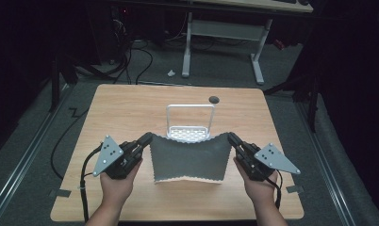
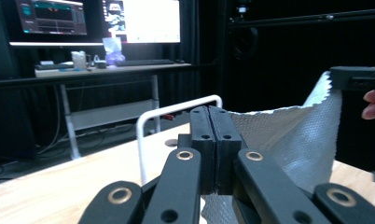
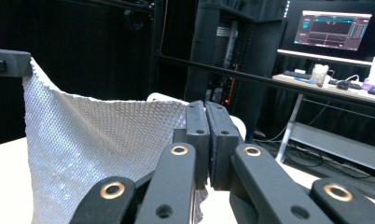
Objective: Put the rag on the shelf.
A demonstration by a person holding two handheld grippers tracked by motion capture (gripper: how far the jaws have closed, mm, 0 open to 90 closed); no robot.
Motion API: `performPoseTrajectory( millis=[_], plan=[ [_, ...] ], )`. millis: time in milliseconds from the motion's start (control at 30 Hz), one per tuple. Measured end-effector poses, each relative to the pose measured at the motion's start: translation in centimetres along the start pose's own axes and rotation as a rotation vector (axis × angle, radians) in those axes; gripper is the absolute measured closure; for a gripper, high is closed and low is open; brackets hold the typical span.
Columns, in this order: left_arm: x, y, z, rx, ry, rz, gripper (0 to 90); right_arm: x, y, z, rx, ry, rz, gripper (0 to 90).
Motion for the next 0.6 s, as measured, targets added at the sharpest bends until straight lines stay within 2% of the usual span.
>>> performPoseTrajectory(
  millis=[100,167,200,300,400,467,600],
  plan=[
    [0.6,0.9,0.6,-0.003,0.018,0.017,89.5,-0.6,0.9,0.5,-0.004,0.000,0.015,89.6],
    [1.1,1.5,1.0,-0.003,0.021,0.015,89.6,-1.4,1.7,1.2,-0.001,-0.002,0.033,89.7],
    [1.7,2.0,1.4,-0.006,0.031,0.012,89.6,-1.7,1.9,1.5,0.003,-0.003,0.039,89.8],
    [2.3,2.4,1.9,-0.003,0.043,0.024,89.7,-2.2,2.2,2.1,0.015,-0.002,0.060,89.9],
    [3.0,3.0,2.8,0.011,0.071,0.058,89.7,-2.7,2.9,2.9,0.023,-0.011,0.050,90.0],
    [3.8,3.5,3.8,0.019,0.084,0.055,89.7,-3.2,3.7,3.5,0.014,-0.021,0.045,90.0],
    [4.6,4.0,4.7,0.031,0.104,0.058,89.8,-3.7,4.3,4.2,0.016,-0.028,0.057,90.0]
  ],
)
Point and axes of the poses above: each handheld gripper's, and its own axes: z roughly forward along the jaws, y roughly out of its top, x roughly to its left, the point moved 7 cm from there along z, roughly forward along the jaws, and after that the axes turned 6 degrees about x, right-handed, at the moved point
